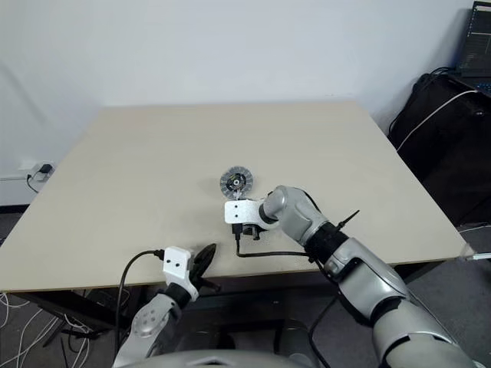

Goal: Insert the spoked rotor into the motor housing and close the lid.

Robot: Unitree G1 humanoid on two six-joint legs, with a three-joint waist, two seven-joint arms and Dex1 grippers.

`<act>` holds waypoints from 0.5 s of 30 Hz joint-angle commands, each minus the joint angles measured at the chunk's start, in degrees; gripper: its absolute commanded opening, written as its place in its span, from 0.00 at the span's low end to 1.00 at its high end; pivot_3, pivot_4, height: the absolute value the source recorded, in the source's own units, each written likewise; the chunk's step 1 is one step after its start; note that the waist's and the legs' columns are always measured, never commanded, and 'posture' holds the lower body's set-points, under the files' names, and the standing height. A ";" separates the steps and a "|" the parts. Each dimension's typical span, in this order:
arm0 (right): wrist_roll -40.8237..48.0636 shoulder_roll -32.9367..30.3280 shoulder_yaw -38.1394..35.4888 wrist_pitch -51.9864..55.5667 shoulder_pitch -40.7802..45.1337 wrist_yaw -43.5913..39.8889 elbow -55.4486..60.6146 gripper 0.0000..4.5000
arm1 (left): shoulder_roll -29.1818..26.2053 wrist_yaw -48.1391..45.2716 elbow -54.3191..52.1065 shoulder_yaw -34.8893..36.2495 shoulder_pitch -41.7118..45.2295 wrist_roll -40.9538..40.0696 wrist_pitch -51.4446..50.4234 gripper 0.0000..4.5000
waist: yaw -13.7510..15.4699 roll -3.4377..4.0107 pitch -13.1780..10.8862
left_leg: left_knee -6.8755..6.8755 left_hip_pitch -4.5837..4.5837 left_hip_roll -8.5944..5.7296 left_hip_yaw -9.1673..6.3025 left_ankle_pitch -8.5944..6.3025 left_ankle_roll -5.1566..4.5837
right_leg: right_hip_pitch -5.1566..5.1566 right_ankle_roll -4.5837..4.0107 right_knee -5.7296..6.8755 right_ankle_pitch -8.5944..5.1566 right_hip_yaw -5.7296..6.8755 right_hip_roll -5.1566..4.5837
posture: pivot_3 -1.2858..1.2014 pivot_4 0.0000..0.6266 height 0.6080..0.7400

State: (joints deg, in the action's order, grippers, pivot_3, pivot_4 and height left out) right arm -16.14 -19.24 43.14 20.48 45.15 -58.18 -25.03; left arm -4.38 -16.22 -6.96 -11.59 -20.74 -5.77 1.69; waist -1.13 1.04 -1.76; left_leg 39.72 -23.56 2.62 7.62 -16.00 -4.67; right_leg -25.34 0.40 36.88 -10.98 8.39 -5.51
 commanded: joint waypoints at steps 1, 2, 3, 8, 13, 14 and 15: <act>-1.87 1.02 -1.03 -2.29 2.74 -0.03 -2.90 0.35 | 0.66 0.61 -1.68 0.39 -0.13 -0.46 1.58 0.00 | -0.02 0.00 0.00 | 0.01 0.01 0.00 0.01 0.00 0.01 | 0.01 0.00 0.00 0.00 -0.01 0.00 | 0.52 0.00 1.00; -2.21 1.30 -1.21 -2.62 2.96 0.04 -3.76 0.35 | 0.72 0.71 -1.71 0.38 -0.21 -0.46 1.63 0.00 | -0.02 0.00 0.00 | 0.01 0.01 0.00 0.01 -0.05 0.10 | 0.01 0.00 0.00 0.00 -0.01 0.00 | 0.52 0.00 1.00; -2.48 1.57 -1.40 -2.94 3.15 0.08 -4.53 0.35 | 0.78 0.79 -1.73 0.37 -0.25 -0.48 1.68 0.00 | -0.03 0.00 0.00 | 0.01 0.02 0.00 0.00 -0.10 0.17 | 0.01 0.00 0.00 0.00 -0.01 0.00 | 0.52 0.00 1.00; -3.93 2.52 -1.71 -3.65 3.99 0.42 -8.29 0.35 | 0.95 1.12 -1.73 0.21 -0.30 -0.50 1.92 0.00 | -0.17 -0.01 0.01 | 0.01 0.09 0.01 0.02 -0.10 0.24 | 0.07 0.01 0.04 0.01 -0.01 0.01 | 0.52 0.00 1.00; -5.12 1.99 -1.64 -4.28 3.16 -0.72 -8.04 0.08 | 0.99 1.25 -1.67 0.11 -0.27 -0.59 1.98 0.00 | 0.03 0.00 0.02 | 0.10 0.11 0.03 0.00 -0.06 0.29 | 0.11 0.05 0.10 0.06 0.01 -0.01 | 0.52 0.00 1.00; -5.17 1.90 -1.80 -4.17 2.90 -0.87 -7.67 0.02 | 1.00 1.22 -1.64 0.09 -0.26 -0.61 1.97 0.00 | 0.04 -0.01 0.03 | 0.11 0.11 0.03 -0.02 -0.06 0.29 | 0.12 0.05 0.10 0.06 0.01 -0.01 | 0.52 0.00 1.00; -5.00 1.85 -2.17 -3.83 2.54 -0.87 -7.20 0.00 | 1.03 1.20 -1.55 0.05 -0.21 -0.59 1.96 0.00 | 0.03 0.00 0.02 | 0.12 0.10 0.03 -0.02 -0.06 0.29 | 0.12 0.05 0.10 0.06 0.01 -0.01 | 0.52 0.00 1.00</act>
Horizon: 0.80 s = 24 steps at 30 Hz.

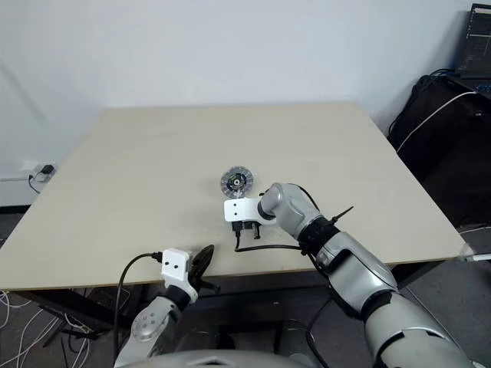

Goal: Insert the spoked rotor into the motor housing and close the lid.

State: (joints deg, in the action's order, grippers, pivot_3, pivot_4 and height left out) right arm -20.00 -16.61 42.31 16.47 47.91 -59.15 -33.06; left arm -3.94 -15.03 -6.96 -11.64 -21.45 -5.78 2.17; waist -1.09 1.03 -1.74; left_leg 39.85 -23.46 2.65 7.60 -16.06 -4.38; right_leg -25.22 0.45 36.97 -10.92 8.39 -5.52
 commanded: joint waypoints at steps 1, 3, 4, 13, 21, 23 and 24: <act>-0.80 -0.84 -1.89 0.69 -0.69 0.18 1.47 0.00 | 0.63 -0.04 -1.47 0.04 0.58 -0.58 1.44 0.00 | -0.01 0.01 0.00 | 0.00 -0.02 0.00 0.00 0.00 0.00 | -0.02 0.00 -0.01 0.00 0.00 -0.01 | 0.52 0.00 1.00; -0.34 -0.91 -2.70 1.58 -1.38 0.42 2.48 0.00 | 0.67 -0.11 -1.41 -0.04 0.64 -0.61 1.41 0.00 | 0.08 0.00 0.01 | 0.00 -0.03 -0.01 -0.01 0.00 0.00 | -0.02 0.00 -0.01 0.00 0.00 -0.01 | 0.52 0.00 1.00; 0.05 -0.95 -3.53 2.55 -1.96 0.72 3.42 0.00 | 0.68 -0.13 -1.40 -0.11 0.64 -0.57 1.37 0.00 | 0.12 0.00 0.00 | 0.00 -0.03 -0.01 -0.01 -0.01 0.00 | -0.02 0.00 -0.02 0.00 0.00 -0.01 | 0.52 0.00 1.00; 7.19 -2.14 -18.23 32.42 -12.81 4.56 28.33 0.00 | 0.85 -0.59 -0.90 -0.37 0.54 -0.73 1.28 0.00 | 0.70 0.01 -0.02 | 0.00 -0.27 -0.05 -0.06 -0.07 -0.07 | -0.20 -0.04 -0.10 -0.01 0.04 -0.08 | 0.52 0.00 1.00; 13.28 3.96 -25.29 64.57 -22.35 14.05 50.33 0.00 | 0.93 -1.42 -0.08 -0.97 1.08 -0.95 0.78 0.00 | 0.40 0.04 -0.05 | 0.00 -0.28 -0.01 -0.12 -0.12 -0.06 | -0.23 -0.11 -0.08 -0.07 0.10 -0.11 | 0.52 0.00 1.00; 14.40 5.83 -25.46 67.43 -22.91 16.93 52.37 0.00 | 0.85 -1.69 0.06 -0.88 1.43 -0.98 0.58 0.00 | 0.40 0.04 -0.06 | 0.00 -0.26 0.01 -0.13 -0.11 -0.05 | -0.23 -0.11 -0.07 -0.06 0.11 -0.11 | 0.52 0.00 1.00; 14.91 6.64 -25.40 68.15 -23.02 18.32 52.81 0.00 | 0.81 -1.81 0.13 -0.85 1.59 -0.97 0.52 0.00 | 0.40 0.04 -0.06 | 0.00 -0.25 0.02 -0.14 -0.11 -0.04 | -0.23 -0.11 -0.07 -0.06 0.12 -0.11 | 0.52 0.00 1.00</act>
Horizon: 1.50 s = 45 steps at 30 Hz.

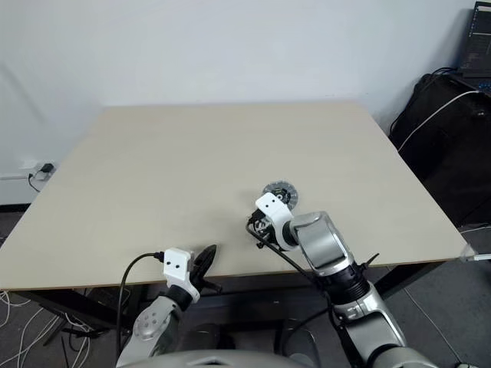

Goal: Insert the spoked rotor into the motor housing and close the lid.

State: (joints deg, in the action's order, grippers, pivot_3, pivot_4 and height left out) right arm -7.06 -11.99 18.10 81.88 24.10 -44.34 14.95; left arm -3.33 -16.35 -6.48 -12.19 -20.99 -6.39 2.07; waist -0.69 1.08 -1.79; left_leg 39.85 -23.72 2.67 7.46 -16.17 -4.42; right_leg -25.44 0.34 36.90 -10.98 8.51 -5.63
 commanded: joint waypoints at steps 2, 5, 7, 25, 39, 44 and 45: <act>2.85 5.04 -1.79 3.73 1.11 6.76 3.99 0.00 | 0.08 -0.68 -0.21 -0.25 1.46 -0.39 0.53 0.00 | -0.03 0.00 0.00 | 0.00 0.00 0.00 -0.01 0.00 0.00 | 0.00 0.00 0.00 0.00 0.01 0.01 | 0.52 0.00 1.00; 3.89 8.06 -2.33 2.91 1.72 10.91 1.28 0.00 | 0.07 -0.72 -0.03 -0.29 1.73 -0.39 0.48 0.00 | -0.06 -0.01 -0.01 | 0.00 -0.03 -0.02 0.00 0.00 0.00 | 0.00 0.00 -0.01 0.00 0.01 0.04 | 0.52 0.00 1.00; 4.45 9.44 -2.16 1.15 2.22 13.35 -1.40 0.00 | 0.07 -0.70 0.13 -0.34 1.85 -0.35 0.52 0.00 | -0.09 -0.03 -0.01 | 0.00 -0.04 -0.04 0.01 0.00 0.00 | 0.01 0.00 -0.04 0.00 0.00 0.04 | 0.52 0.00 1.00; 4.89 -20.20 22.33 -36.50 12.46 -5.81 0.39 0.35 | 0.16 -0.28 0.14 0.26 1.09 -0.58 1.32 0.00 | -0.51 -0.29 -0.22 | -0.03 -0.02 -0.08 -0.01 -0.02 -0.06 | 0.05 0.02 -0.13 -0.01 0.00 0.03 | 0.52 0.00 1.00; -4.43 -25.59 28.63 -55.02 13.17 -19.12 -8.11 0.35 | 0.07 -0.15 -0.22 0.45 0.78 -0.75 1.20 0.00 | 0.10 -0.57 -0.38 | 0.00 0.01 -0.05 0.02 -0.01 -0.05 | 0.06 0.02 -0.11 0.00 0.00 0.01 | 0.52 0.00 1.00; -6.70 -24.24 28.02 -56.51 13.12 -19.89 -11.80 0.35 | 0.15 0.04 -0.41 0.40 0.66 -0.65 1.19 0.00 | 0.12 -0.57 -0.39 | 0.01 0.01 -0.05 0.02 -0.01 -0.04 | 0.06 0.02 -0.09 0.00 0.00 0.02 | 0.52 0.00 1.00; -7.08 -24.19 27.91 -56.81 13.09 -20.15 -12.36 0.35 | 0.16 0.08 -0.48 0.40 0.62 -0.65 1.20 0.00 | 0.12 -0.57 -0.39 | 0.01 0.02 -0.05 0.03 -0.01 -0.04 | 0.07 0.02 -0.08 0.00 0.00 0.02 | 0.52 0.00 1.00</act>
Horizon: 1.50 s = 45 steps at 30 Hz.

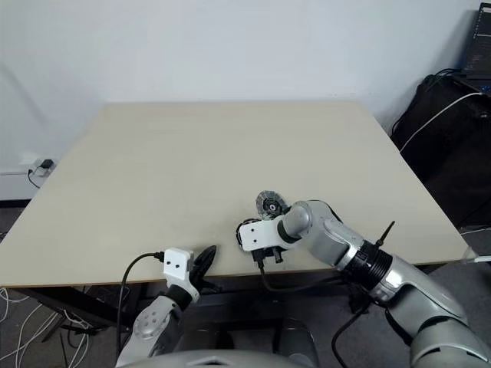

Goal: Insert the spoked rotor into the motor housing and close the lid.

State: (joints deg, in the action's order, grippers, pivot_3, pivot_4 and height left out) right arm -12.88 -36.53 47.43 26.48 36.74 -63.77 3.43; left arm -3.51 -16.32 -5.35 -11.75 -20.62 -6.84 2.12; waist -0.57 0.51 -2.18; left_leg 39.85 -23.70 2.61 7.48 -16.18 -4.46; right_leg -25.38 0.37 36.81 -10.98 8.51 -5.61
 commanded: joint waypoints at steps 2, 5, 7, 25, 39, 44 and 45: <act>-1.97 0.27 -1.55 -1.91 0.34 -1.26 -1.69 0.35 | 0.36 0.15 -1.74 -0.03 0.15 -0.16 1.20 0.00 | -0.01 0.00 0.00 | 0.00 0.00 0.00 0.00 0.00 0.00 | 0.00 0.00 0.00 0.00 0.00 0.00 | 0.52 0.00 1.00; -2.97 -0.06 -1.72 -2.72 0.11 -2.21 -2.59 0.35 | 0.44 0.25 -1.85 0.00 -0.01 -0.20 1.26 0.00 | -0.01 0.00 0.00 | 0.00 0.00 0.00 0.00 0.00 0.00 | 0.00 0.00 0.00 0.00 0.00 0.00 | 0.52 0.00 1.00; -3.51 0.02 -1.92 -3.15 -0.09 -2.52 -3.13 0.35 | 0.49 0.32 -1.89 0.00 -0.07 -0.19 1.27 0.00 | -0.01 0.00 0.00 | 0.00 0.00 0.00 0.00 0.00 0.00 | 0.00 0.00 0.00 0.00 0.00 0.00 | 0.52 0.00 1.00; -5.66 9.06 -8.29 7.00 -2.80 3.62 -3.82 0.02 | 0.70 -0.02 -1.64 -0.39 0.00 -0.34 0.94 0.00 | -0.53 -0.14 0.12 | 0.06 0.14 0.27 0.02 0.09 0.17 | 0.07 0.02 0.08 0.02 0.02 -0.01 | 0.52 0.00 1.00; -4.69 13.05 -11.64 10.62 -1.38 8.29 -3.77 0.38 | 0.90 -0.01 -1.73 -0.43 -0.25 -0.26 0.84 0.00 | -0.43 -0.05 0.07 | 0.06 0.13 0.46 0.02 0.23 0.39 | -0.03 0.02 0.14 0.05 0.21 0.04 | 0.52 0.00 1.00; -2.38 14.19 -15.83 12.86 -2.13 9.92 4.41 0.38 | 0.63 -0.38 -1.85 -0.42 -0.05 -0.32 0.64 0.00 | -0.10 -0.03 0.06 | 0.05 0.01 0.33 0.00 0.09 0.29 | -0.12 -0.10 0.11 0.05 0.18 0.12 | 0.52 0.00 1.00; -1.28 14.84 -17.14 13.45 -2.60 10.42 6.34 0.38 | 0.56 -0.45 -1.89 -0.41 -0.08 -0.34 0.63 0.00 | -0.06 -0.03 0.06 | 0.05 0.00 0.31 0.00 0.06 0.26 | -0.12 -0.11 0.11 0.04 0.19 0.12 | 0.52 0.00 1.00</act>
State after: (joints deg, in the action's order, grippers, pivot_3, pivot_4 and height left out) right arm -15.94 -22.38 33.46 39.15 33.27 -54.40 5.35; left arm -3.00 -16.37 -5.36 -11.84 -21.19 -6.88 2.02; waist -0.63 0.47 -2.12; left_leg 39.90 -23.69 2.92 7.49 -16.16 -4.19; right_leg -25.48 0.25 36.90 -10.95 8.70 -5.49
